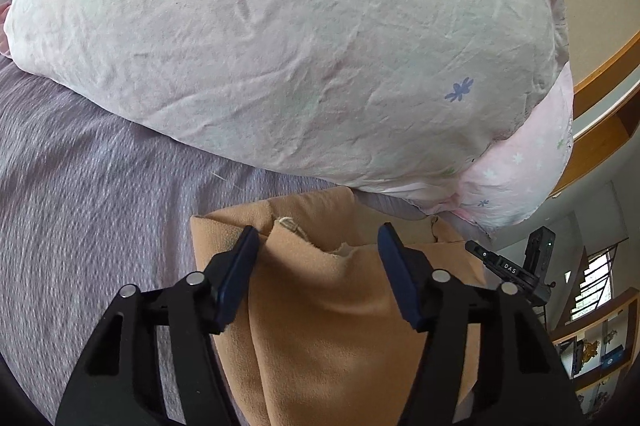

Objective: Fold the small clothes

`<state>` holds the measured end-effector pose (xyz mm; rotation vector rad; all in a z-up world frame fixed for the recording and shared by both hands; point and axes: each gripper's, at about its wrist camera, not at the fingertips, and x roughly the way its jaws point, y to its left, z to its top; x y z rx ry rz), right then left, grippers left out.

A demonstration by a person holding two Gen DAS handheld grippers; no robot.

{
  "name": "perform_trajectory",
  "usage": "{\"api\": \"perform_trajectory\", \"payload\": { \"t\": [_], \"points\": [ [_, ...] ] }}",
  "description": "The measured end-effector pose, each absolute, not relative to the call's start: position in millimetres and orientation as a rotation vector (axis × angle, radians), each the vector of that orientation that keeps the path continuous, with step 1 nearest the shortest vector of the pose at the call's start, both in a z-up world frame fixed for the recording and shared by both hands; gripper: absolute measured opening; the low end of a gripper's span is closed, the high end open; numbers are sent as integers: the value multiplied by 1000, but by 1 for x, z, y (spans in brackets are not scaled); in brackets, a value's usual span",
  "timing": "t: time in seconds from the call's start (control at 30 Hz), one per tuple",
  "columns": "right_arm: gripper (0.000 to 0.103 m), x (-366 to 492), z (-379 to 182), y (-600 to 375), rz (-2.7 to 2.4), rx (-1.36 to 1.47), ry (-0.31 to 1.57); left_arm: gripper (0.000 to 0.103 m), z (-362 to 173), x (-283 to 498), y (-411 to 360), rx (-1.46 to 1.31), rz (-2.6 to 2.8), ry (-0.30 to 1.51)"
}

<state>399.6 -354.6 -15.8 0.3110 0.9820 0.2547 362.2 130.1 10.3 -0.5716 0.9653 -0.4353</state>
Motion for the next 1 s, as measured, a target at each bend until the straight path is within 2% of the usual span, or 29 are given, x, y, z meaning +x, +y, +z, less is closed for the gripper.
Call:
{"api": "perform_trajectory", "payload": {
  "t": [0.13, 0.23, 0.4, 0.5, 0.57, 0.6, 0.63, 0.67, 0.73, 0.9, 0.97, 1.0],
  "points": [
    [6, 394, -11, -354, 261, 334, 951, 9, 9, 363, 128, -556, -427, 975],
    [6, 390, 1, -364, 252, 379, 896, 6, 12, 362, 135, -576, -397, 933],
    [6, 389, 14, -389, 195, 458, 808, 6, 18, 369, 142, -582, -327, 873],
    [7, 399, -5, -389, 138, 421, 901, 6, 8, 380, 132, -521, -245, 934],
    [14, 399, -9, -381, 109, 374, 939, 7, 7, 380, 135, -558, -243, 950],
    [22, 394, -4, -382, 91, 364, 929, 9, 11, 376, 138, -581, -251, 932],
    [41, 386, 4, -383, 89, 367, 899, 14, 17, 371, 143, -593, -248, 912],
    [60, 374, 18, -386, 110, 379, 852, 27, 26, 363, 150, -600, -235, 892],
    [65, 352, 36, -381, 189, 395, 787, 46, 39, 343, 160, -619, -239, 848],
    [65, 315, 36, -353, 422, 401, 860, 47, 49, 302, 140, -544, -344, 868],
    [68, 310, 22, -341, 427, 404, 921, 47, 36, 297, 128, -528, -340, 933],
    [73, 305, 14, -336, 394, 395, 947, 47, 25, 298, 123, -508, -321, 973]
  ]
}}
